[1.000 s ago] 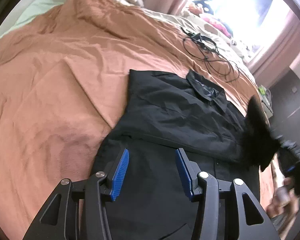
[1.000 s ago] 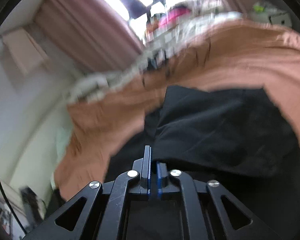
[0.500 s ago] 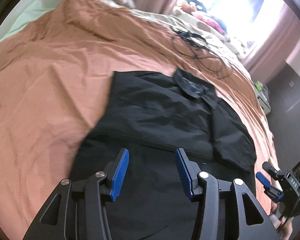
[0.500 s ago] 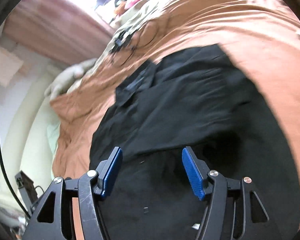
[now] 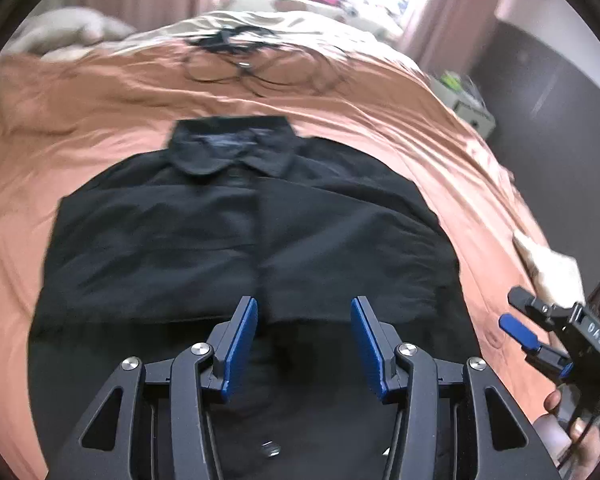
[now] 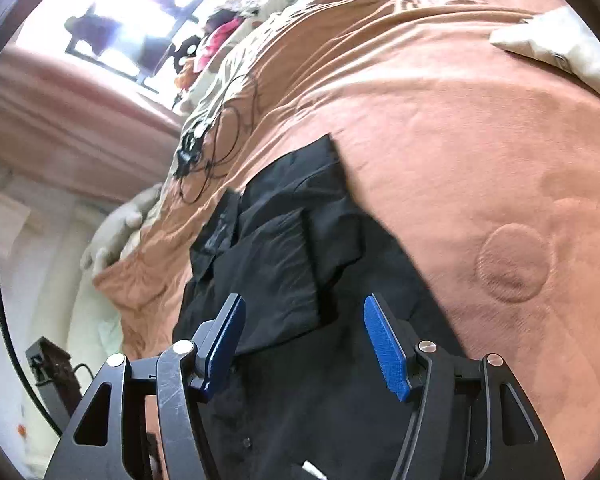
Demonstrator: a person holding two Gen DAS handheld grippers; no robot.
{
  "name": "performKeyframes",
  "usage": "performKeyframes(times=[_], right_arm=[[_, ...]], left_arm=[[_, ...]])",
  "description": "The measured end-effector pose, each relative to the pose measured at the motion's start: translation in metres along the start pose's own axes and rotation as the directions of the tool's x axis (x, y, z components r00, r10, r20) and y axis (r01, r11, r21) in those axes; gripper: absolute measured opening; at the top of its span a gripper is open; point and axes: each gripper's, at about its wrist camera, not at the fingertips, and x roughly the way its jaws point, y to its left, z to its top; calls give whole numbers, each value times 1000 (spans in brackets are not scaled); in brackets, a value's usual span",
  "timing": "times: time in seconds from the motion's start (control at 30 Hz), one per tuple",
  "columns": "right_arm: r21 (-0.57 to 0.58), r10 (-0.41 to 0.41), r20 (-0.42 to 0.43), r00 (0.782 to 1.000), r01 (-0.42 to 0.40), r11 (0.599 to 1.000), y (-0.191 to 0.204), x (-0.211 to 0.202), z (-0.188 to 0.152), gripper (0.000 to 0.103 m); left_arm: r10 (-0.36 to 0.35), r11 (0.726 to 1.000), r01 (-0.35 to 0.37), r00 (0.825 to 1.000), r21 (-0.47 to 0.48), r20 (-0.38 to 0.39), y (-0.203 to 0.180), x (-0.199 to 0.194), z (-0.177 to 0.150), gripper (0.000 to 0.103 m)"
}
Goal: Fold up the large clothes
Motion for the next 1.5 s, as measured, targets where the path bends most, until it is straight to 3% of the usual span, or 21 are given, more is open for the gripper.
performKeyframes(times=[0.1,0.27,0.43,0.63,0.73,0.8,0.87,0.93,1.03,1.23,1.5], right_arm=[[42,4,12,1000,-5,999,-10,-1,8,62],[125,19,36,999,-23,992,-35,-7,20,62],[189,22,64,998,-34,981,-54,-12,28,62],[219,31,69,997,-45,975,-65,-9,35,62],[225,34,65,997,-48,973,-67,-7,36,62],[219,36,63,997,-49,975,-67,-6,37,62],[213,45,59,997,-56,975,-64,-4,36,62],[205,54,53,997,-64,977,-61,-2,35,62],[187,64,40,997,-70,980,-54,3,32,62],[139,66,11,998,-67,988,-36,14,25,62],[58,56,-12,998,-55,997,-12,31,17,62]], left_arm=[[-14,999,16,999,44,-35,-28,22,5,52],[-16,996,22,998,85,-68,-65,55,9,72],[-1,988,18,994,155,-105,-98,87,9,72],[99,978,-70,985,196,-142,-112,128,4,72],[137,967,-106,983,230,-121,-115,134,-2,72],[129,967,-101,985,234,-111,-113,131,-2,63],[94,971,-64,988,229,-121,-111,125,-2,33],[128,966,-101,987,238,-99,-109,114,1,9],[70,980,-52,994,192,-88,-96,91,9,6],[44,986,-43,999,163,-1,-64,31,24,5],[93,993,-99,991,56,100,18,-43,41,5]])
